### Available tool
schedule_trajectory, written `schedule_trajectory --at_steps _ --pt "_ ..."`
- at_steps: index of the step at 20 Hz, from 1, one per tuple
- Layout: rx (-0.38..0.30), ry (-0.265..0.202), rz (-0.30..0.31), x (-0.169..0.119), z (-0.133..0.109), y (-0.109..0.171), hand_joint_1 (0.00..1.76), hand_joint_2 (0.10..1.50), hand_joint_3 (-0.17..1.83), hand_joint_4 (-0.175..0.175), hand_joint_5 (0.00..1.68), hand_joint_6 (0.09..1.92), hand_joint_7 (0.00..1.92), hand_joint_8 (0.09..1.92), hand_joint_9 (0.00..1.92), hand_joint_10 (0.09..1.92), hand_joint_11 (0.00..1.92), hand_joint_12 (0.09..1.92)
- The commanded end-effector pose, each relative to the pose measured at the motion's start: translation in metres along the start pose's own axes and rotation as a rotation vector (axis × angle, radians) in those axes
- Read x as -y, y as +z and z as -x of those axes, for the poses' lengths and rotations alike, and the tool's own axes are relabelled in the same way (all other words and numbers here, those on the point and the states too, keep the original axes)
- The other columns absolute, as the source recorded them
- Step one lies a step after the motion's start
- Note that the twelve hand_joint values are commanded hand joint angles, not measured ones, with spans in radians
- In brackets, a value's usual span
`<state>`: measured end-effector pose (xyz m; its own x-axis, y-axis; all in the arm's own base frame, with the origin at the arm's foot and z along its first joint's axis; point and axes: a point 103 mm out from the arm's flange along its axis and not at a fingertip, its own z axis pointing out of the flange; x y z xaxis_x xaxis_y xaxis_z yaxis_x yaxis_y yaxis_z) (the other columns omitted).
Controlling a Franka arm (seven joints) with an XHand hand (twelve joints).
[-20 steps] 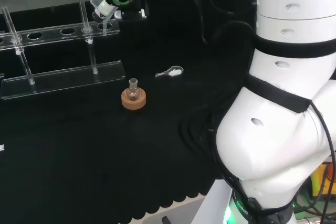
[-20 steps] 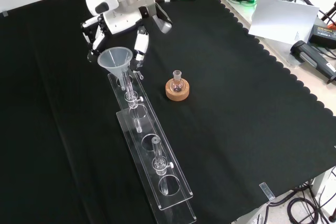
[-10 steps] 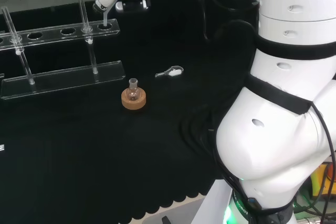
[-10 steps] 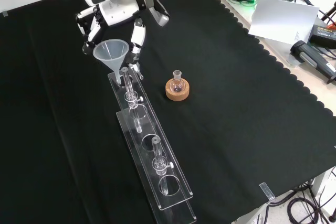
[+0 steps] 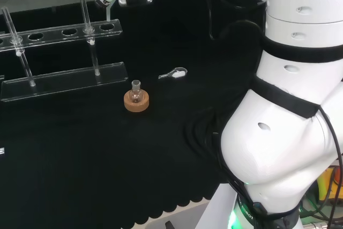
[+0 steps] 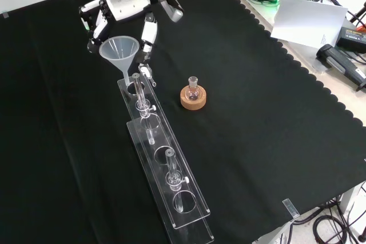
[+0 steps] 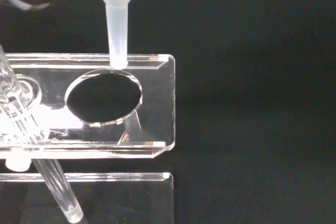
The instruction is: Pick up the funnel from the transparent funnel stand.
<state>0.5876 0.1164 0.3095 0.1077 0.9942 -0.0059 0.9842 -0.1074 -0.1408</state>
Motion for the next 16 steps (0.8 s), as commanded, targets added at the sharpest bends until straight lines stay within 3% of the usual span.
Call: schedule_trajectory --at_steps 1,16 --pt "0.013 -0.009 0.005 0.002 0.0024 -0.0062 0.72 0.7 0.2 -0.023 0.69 0.09 0.97 0.38 0.9 0.33 0.0 1.41" --pt "0.014 0.006 0.015 0.0112 0.0076 -0.0088 0.72 0.7 0.21 -0.022 0.7 0.09 0.98 0.38 0.91 0.33 0.0 1.41"
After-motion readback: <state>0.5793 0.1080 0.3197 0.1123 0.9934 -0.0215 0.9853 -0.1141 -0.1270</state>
